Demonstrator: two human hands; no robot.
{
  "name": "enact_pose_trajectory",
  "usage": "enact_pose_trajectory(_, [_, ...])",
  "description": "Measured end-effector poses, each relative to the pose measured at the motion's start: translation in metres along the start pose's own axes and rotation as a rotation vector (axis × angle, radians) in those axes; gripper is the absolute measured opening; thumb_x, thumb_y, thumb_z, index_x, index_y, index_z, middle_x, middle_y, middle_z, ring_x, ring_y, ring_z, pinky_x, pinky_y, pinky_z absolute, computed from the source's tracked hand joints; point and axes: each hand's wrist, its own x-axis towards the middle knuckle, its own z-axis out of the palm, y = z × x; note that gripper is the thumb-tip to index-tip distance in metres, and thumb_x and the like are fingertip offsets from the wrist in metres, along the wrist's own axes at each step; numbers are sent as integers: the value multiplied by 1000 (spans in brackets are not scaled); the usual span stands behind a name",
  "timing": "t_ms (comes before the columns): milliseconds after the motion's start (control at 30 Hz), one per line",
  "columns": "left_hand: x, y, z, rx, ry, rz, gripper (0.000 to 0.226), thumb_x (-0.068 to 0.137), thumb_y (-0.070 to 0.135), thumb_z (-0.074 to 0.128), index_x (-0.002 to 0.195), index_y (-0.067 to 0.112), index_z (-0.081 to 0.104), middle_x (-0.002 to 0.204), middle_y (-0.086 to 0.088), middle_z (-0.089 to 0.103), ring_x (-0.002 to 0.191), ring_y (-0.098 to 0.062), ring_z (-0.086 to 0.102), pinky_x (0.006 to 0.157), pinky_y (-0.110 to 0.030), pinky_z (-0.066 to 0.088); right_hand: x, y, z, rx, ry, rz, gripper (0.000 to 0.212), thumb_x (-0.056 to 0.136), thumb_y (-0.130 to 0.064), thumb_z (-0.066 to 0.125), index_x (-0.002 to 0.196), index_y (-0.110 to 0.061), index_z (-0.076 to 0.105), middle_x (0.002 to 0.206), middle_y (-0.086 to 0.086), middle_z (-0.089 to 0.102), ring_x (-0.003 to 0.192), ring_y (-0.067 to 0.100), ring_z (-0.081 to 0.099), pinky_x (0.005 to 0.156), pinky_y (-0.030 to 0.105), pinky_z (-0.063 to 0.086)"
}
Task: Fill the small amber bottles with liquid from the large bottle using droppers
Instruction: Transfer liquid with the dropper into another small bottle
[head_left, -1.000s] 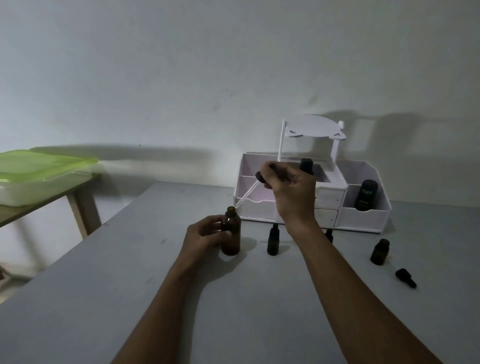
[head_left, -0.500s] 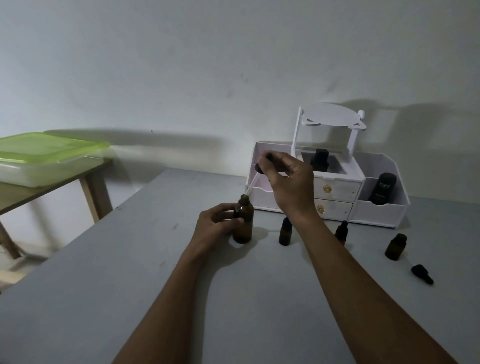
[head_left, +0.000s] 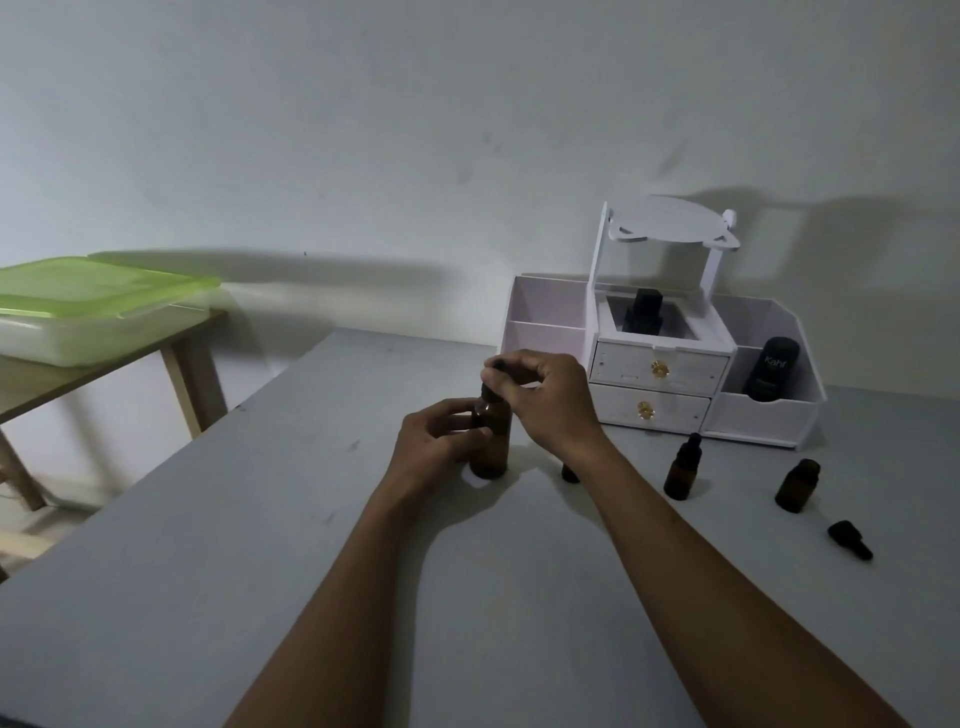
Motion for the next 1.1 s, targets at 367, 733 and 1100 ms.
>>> enact_pose_trajectory(367, [1,-2,0,-15,-3,21,30,86,12,71,108,32,68,105,3,73,99,-20,69,84,-32,58,0,-1,6,-2,69,-2,10,87,-15,73,94,-10,77,89,-1,74,74,-3,63,66,-1,45])
enact_pose_trajectory(733, [-3,0,2,-38,3,11,30,85,11,71,102,35,69,99,9,74,92,-13,70,68,-18,55,-2,-8,3,-28,64,14,12,89,-19,71,98,-14,77,94,-2,75,74,-5,63,66,-2,44])
enact_pose_trajectory(1100, [-4,0,2,23,84,133,54,68,54,70,119,39,66,112,5,72,109,-16,65,93,-41,52,29,-71,-57,135,188,-182,10,89,-18,71,95,-12,76,83,-4,76,76,2,71,77,16,56])
